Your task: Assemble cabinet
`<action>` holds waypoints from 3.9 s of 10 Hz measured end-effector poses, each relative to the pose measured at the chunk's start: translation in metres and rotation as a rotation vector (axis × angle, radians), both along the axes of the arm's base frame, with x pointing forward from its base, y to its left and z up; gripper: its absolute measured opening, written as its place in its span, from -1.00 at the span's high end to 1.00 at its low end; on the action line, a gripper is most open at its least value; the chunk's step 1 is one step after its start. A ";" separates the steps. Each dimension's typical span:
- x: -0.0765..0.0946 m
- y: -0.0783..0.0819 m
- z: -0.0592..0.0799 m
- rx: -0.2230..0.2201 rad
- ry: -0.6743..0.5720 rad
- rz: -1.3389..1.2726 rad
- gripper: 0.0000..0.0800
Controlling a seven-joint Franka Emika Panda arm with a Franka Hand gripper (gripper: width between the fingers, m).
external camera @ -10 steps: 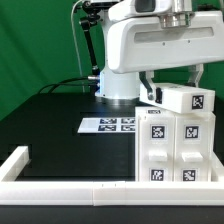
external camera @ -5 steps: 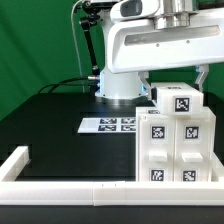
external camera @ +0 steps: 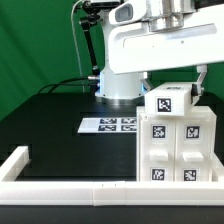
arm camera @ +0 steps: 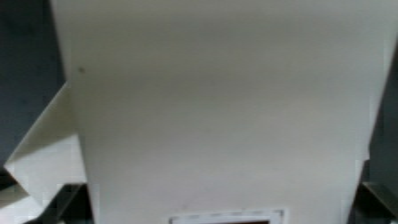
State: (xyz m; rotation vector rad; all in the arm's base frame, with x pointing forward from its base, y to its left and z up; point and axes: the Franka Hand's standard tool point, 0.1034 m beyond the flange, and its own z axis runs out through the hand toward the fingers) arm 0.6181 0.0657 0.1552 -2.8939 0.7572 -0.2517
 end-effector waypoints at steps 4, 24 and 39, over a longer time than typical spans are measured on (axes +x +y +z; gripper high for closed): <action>0.000 0.005 0.000 0.098 0.035 -0.357 -0.39; 0.002 0.016 0.022 0.485 0.208 -1.505 -0.99; 0.016 0.020 0.030 0.174 0.030 -0.116 -0.99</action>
Offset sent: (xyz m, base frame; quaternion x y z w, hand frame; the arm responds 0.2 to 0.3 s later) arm 0.0000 0.0000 0.0000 0.0000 0.0000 0.1938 0.9810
